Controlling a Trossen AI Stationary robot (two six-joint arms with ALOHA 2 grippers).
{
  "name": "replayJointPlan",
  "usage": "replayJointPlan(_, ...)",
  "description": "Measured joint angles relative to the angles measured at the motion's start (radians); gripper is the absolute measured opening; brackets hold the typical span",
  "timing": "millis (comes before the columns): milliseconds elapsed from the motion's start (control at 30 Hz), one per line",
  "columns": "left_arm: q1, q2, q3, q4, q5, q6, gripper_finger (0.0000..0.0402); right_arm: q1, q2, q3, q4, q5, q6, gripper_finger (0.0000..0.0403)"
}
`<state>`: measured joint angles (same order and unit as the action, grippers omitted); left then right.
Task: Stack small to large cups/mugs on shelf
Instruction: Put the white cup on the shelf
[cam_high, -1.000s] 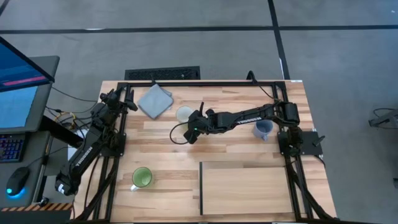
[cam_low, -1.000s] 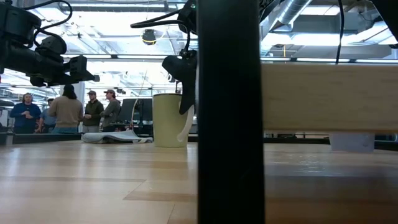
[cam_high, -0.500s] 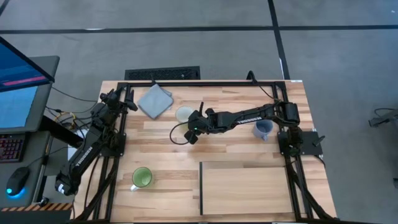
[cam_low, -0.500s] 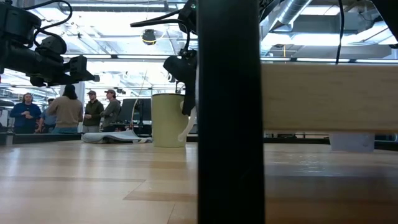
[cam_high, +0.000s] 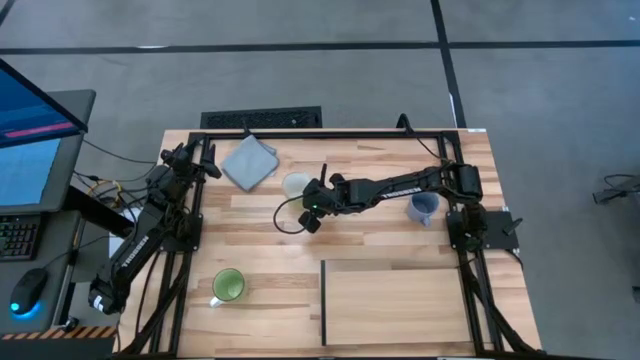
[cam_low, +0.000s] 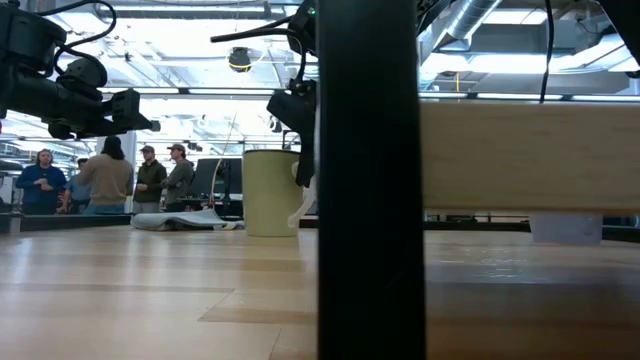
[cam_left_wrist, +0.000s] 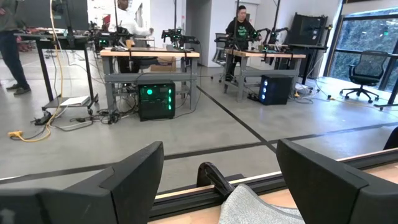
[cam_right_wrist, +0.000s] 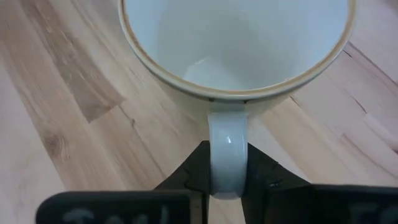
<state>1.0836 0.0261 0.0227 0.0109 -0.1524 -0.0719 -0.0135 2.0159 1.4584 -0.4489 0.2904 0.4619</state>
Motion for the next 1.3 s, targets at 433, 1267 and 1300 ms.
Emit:
replayJointPlan(433,0.000,0.000,0.000,0.000,0.000,0.000,0.0304,0.028,0.005,0.121,-0.157,0.003,-0.080,0.0068)
replayJointPlan(1267,-0.001,0.010,0.000,-0.016,0.098,0.000,0.0304,0.165,-0.187,0.161,-0.403,0.260,0.087,0.0067)
replayJointPlan(1300,0.000,0.014,0.000,-0.016,0.103,0.000,0.0304,0.176,-0.199,0.161,-0.419,0.277,0.106,0.0067)
